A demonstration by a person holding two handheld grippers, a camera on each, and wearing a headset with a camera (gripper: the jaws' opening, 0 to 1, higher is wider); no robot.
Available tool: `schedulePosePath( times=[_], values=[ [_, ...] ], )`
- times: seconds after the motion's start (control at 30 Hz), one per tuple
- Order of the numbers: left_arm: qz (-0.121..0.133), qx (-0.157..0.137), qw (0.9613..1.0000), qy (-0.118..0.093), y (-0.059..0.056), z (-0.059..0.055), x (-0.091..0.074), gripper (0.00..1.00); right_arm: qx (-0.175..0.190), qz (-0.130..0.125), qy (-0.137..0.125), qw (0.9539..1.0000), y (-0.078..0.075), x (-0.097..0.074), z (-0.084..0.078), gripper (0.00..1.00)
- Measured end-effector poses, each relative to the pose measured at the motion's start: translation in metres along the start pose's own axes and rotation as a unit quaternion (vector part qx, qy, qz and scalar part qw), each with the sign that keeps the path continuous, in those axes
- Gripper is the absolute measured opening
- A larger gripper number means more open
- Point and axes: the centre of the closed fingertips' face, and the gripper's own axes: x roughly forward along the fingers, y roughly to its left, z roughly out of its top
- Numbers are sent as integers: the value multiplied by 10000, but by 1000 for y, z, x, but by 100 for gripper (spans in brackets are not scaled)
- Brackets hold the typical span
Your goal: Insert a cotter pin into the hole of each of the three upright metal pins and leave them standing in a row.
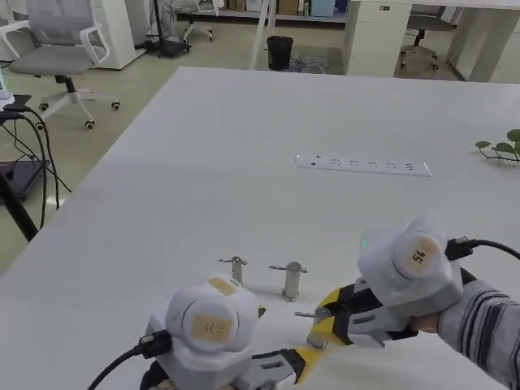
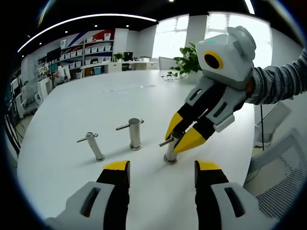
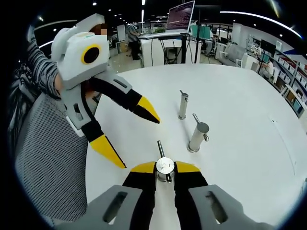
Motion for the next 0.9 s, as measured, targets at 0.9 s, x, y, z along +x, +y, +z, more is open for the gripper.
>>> schedulePosePath(
  times=[0.9],
  values=[
    [483, 172, 9981, -353, 40, 16, -36, 77, -131, -338, 428, 9984, -63, -3, -10, 8]
  ],
)
